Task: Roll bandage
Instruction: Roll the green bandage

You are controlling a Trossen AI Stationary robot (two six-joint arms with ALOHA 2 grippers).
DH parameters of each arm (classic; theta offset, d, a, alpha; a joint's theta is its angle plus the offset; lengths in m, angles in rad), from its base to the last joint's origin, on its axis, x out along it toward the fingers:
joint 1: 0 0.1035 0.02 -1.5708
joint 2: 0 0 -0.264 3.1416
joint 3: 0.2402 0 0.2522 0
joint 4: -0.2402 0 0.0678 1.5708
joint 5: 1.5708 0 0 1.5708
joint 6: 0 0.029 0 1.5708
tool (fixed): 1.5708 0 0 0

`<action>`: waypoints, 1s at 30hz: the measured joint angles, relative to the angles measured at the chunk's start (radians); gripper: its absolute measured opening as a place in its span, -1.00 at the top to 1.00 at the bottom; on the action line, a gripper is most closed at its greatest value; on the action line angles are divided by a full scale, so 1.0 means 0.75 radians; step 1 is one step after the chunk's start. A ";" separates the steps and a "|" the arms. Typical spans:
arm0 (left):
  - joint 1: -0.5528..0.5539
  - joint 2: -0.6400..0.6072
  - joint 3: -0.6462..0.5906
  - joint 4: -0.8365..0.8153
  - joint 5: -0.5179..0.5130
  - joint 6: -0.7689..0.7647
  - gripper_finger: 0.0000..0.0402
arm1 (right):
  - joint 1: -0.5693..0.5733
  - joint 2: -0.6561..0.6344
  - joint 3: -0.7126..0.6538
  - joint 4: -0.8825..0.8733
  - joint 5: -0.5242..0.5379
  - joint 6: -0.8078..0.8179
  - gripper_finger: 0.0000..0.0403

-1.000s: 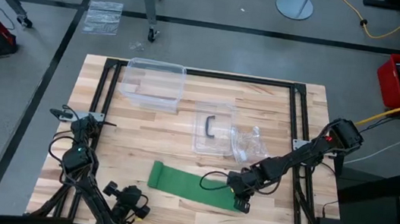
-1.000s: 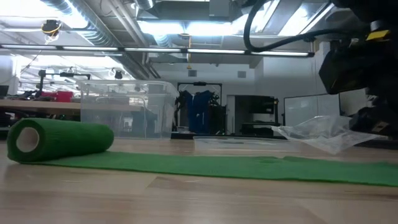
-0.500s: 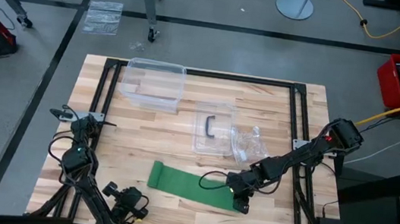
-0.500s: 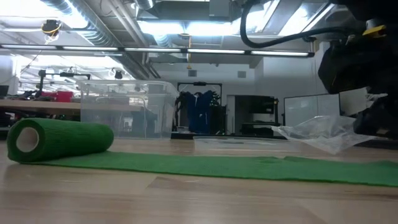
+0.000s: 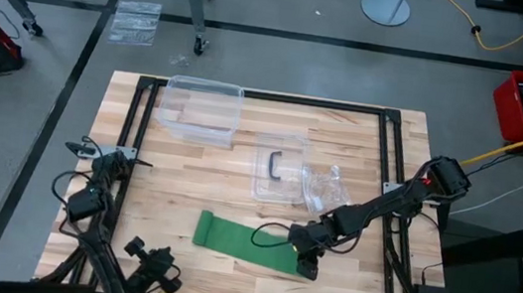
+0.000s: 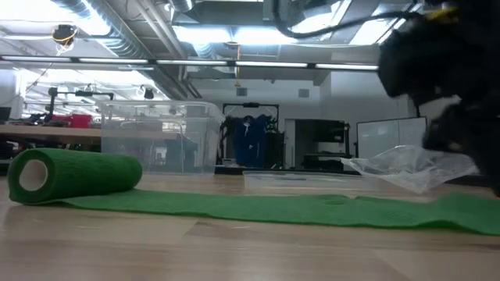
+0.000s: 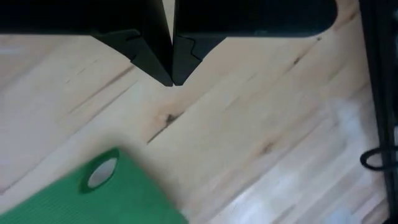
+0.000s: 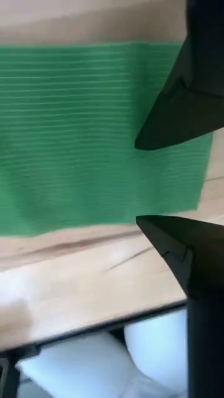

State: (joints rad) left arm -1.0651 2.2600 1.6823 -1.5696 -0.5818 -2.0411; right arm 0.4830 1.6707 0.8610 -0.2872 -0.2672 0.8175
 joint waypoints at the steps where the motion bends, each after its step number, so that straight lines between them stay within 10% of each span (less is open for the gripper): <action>1: -0.005 -0.011 -0.012 -0.004 -0.003 0.000 1.00 | 0.001 0.000 0.017 -0.030 0.031 -0.012 0.11; 18: 0.001 -0.281 -0.448 0.286 -0.079 -0.001 1.00 | 0.075 -0.126 0.116 -0.614 0.213 0.060 0.18; 30: 0.087 -0.616 -0.911 0.771 -0.178 0.009 1.00 | 0.303 -0.127 0.116 -0.610 0.414 0.335 0.18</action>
State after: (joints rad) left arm -1.0002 1.7982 0.9990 -0.9911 -0.7153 -2.0346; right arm 0.7102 1.5753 0.9478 -0.7449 0.0433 1.0687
